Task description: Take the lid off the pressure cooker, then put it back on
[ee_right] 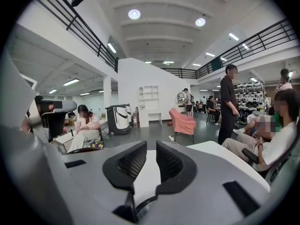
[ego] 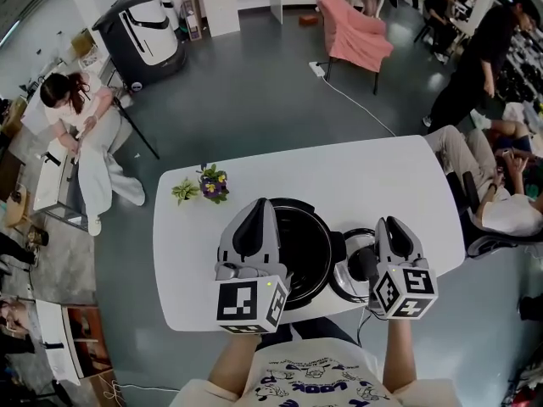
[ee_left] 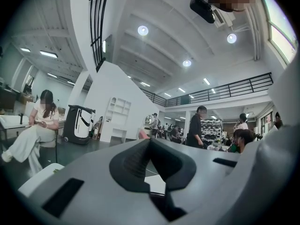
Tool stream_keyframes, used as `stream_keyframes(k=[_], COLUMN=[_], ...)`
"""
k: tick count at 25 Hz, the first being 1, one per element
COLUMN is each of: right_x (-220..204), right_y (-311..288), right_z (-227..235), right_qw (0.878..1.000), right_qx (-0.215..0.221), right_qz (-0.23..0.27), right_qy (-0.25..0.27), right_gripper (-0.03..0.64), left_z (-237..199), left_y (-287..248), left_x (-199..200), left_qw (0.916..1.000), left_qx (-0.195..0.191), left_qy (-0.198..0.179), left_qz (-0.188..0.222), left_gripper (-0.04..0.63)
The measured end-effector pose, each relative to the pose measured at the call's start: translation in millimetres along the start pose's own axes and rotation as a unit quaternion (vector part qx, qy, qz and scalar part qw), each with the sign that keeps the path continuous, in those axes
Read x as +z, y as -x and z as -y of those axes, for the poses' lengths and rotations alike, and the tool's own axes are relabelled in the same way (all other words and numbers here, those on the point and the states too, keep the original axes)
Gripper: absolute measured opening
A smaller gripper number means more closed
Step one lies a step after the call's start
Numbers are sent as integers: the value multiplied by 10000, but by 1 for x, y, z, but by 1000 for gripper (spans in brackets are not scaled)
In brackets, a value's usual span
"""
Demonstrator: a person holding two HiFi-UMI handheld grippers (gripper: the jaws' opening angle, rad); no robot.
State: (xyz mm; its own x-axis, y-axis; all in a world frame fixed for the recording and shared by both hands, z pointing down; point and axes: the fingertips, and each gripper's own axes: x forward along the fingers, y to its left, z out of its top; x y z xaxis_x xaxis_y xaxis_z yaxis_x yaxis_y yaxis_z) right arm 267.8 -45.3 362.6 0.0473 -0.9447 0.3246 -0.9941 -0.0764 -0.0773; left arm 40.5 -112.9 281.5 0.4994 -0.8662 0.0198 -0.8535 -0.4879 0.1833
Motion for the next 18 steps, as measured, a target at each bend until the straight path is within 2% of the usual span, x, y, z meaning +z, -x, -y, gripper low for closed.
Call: stream_keyframes(k=[4,7,13,18], right_x=[-36,-69,-131,-168], right_y=[-5,-8,-13,-16], right_z=[11,14,15,18], right_qw=[9990,9961,9839,9735], right_qx=[-12,100,405,490], right_qz=[-454,-881,-1738,-2224], right_qy=[8,35,74,209], right_gripper=[89,132,238,271], left_z=[2,3,1,-2], left_y=[-3,-5,-11,-16], left_x=[-10,-18,-30,-37], left_qw=[10000,9998,9996,9994], left_qx=[4,8,19,35], left_qy=[18,35,48,40], left_qz=[-93,-173,-271,-333], left_gripper=[14,14,14,14])
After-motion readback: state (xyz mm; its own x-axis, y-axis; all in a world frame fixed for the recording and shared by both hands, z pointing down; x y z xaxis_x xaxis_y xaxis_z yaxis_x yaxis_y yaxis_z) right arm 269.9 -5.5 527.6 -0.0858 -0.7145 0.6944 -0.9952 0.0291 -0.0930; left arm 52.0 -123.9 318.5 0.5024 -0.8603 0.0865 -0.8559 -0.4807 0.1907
